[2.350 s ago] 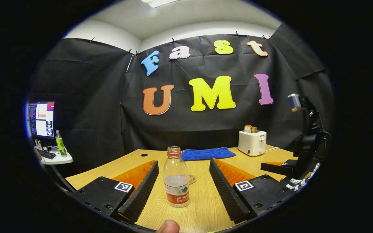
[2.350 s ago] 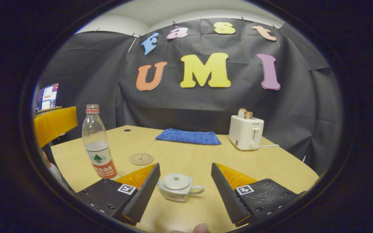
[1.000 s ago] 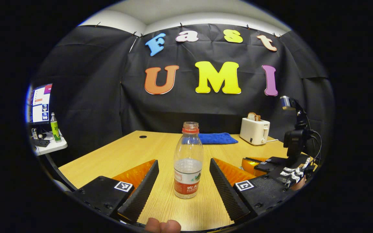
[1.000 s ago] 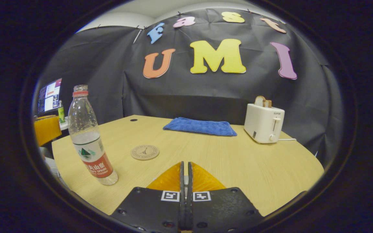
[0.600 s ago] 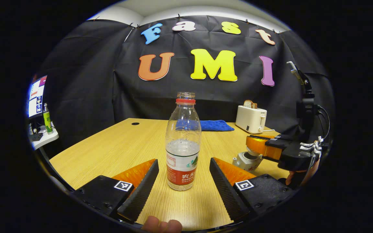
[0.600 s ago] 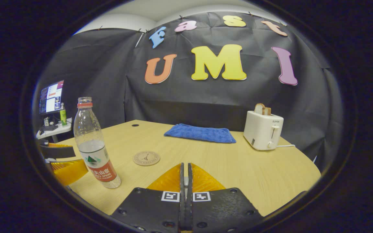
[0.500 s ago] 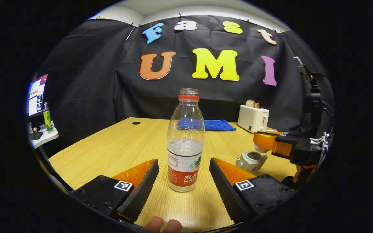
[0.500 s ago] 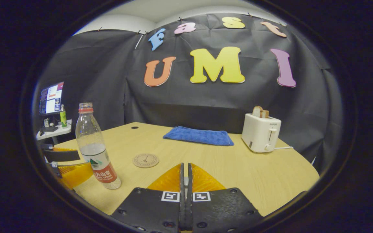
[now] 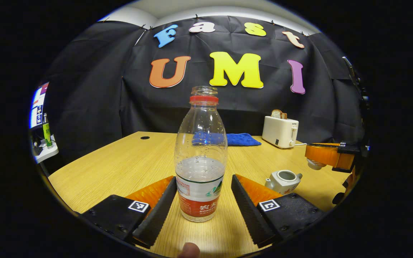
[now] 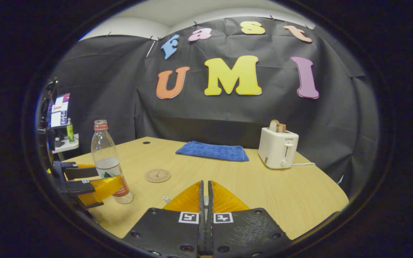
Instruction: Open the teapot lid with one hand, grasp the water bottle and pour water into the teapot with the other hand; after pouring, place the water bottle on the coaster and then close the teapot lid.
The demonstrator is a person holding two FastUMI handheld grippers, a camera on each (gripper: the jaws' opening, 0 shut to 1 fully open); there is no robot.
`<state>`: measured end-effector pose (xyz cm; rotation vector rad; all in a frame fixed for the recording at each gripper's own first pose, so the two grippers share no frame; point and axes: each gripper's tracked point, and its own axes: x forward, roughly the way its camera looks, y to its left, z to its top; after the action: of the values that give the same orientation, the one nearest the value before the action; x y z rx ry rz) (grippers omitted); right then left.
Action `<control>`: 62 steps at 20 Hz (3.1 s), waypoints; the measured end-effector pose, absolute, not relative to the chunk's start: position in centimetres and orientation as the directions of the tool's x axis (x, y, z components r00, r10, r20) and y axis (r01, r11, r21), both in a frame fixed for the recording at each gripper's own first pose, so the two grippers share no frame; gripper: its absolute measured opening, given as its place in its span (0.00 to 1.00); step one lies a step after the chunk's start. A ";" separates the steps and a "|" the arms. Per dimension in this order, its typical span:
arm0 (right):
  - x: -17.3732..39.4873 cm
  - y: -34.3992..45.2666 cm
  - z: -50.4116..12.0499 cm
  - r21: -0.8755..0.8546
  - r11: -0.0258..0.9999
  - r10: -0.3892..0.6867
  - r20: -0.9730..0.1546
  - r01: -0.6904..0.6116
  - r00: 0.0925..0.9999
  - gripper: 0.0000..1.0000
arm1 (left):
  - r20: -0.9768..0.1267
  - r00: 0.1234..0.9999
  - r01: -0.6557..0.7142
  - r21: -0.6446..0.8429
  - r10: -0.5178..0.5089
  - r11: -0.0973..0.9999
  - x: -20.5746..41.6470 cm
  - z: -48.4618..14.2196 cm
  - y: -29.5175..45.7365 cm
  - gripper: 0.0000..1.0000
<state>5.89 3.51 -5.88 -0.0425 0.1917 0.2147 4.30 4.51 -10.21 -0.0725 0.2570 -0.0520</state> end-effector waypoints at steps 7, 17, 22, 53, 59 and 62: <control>5.0 2.2 -5.6 -0.005 0.976 0.213 -0.193 -0.218 0.958 0.00 | -0.274 0.960 0.064 0.027 -0.054 0.998 4.6 -9.8 4.8 0.76; 3.6 -2.5 -4.9 -0.011 0.983 0.178 -0.180 -0.182 0.968 0.00 | -0.198 0.979 0.078 0.545 0.038 0.835 5.7 -5.8 5.9 0.74; 2.8 -4.8 -4.7 -0.008 0.988 0.150 -0.166 -0.153 0.975 0.00 | -0.213 0.975 0.126 0.750 0.057 0.649 6.7 -6.0 5.7 0.74; 0.9 -9.0 -6.0 -0.001 0.992 0.124 -0.171 -0.126 0.977 0.00 | -0.228 0.973 0.231 0.963 0.040 -0.135 7.4 -6.3 1.5 0.74; 0.8 -9.3 -5.9 0.001 0.993 0.120 -0.170 -0.121 0.978 0.00 | -0.211 0.977 0.214 0.958 0.038 -0.192 8.0 -5.7 1.2 0.73; 0.7 -9.4 -6.0 0.001 0.993 0.119 -0.169 -0.121 0.978 0.00 | -0.207 0.977 0.212 0.953 0.045 -0.216 7.9 -5.6 1.2 0.73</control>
<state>0.70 -9.38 -5.98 -0.0092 0.1692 0.1209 7.89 1.24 -5.61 1.7855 0.1896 -0.1547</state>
